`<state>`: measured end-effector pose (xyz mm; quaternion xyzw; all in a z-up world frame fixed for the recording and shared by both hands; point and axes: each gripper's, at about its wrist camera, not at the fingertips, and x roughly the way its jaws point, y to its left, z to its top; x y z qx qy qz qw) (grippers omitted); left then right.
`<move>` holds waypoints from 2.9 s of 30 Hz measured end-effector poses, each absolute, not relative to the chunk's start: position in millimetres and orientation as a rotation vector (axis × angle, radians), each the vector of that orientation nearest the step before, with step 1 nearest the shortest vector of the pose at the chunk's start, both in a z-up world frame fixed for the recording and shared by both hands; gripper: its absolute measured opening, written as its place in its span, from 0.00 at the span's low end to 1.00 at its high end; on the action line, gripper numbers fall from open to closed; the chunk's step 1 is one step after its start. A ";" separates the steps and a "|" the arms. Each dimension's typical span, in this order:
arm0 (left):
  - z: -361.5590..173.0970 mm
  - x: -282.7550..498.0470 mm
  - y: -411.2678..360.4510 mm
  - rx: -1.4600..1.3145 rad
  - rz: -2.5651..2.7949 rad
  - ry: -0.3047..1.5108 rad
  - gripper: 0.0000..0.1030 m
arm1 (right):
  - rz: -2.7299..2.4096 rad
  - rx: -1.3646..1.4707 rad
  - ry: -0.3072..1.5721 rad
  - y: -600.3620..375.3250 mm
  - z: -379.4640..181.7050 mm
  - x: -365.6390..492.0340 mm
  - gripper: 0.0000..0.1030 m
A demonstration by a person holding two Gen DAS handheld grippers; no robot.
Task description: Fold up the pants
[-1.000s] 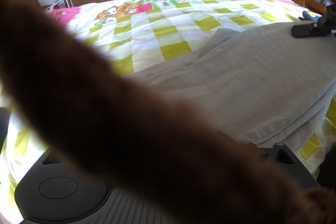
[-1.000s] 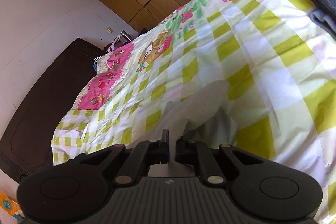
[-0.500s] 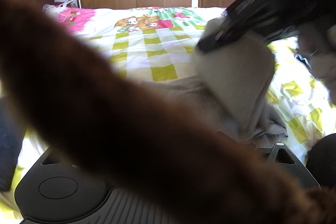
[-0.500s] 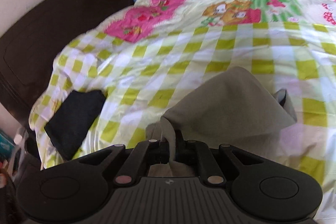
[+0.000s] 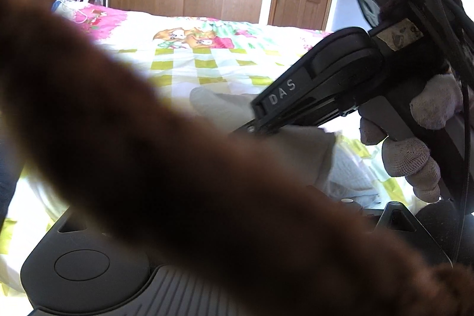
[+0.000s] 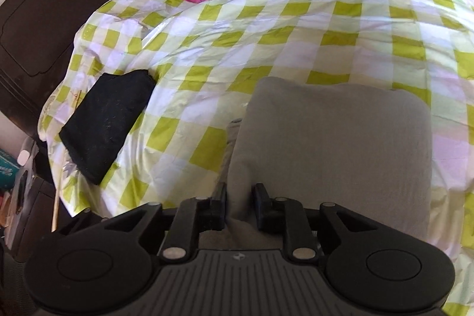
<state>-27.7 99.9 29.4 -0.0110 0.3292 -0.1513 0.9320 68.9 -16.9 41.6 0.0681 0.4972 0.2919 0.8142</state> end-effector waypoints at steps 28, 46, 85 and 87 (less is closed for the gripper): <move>20.4 -10.3 73.6 -0.037 -0.280 0.744 0.87 | 0.507 -0.010 0.974 22.7 39.5 104.9 0.46; 26.2 -28.5 121.4 -0.182 -0.245 0.760 0.30 | 0.570 -0.063 0.924 49.2 58.1 88.7 0.21; 8.8 25.7 124.6 -0.044 -0.163 0.849 0.52 | 0.343 0.276 0.865 -145.0 -7.4 55.1 0.49; 15.2 26.2 123.6 -0.057 -0.174 0.834 0.54 | 0.339 0.283 0.861 -149.1 -10.2 54.7 0.52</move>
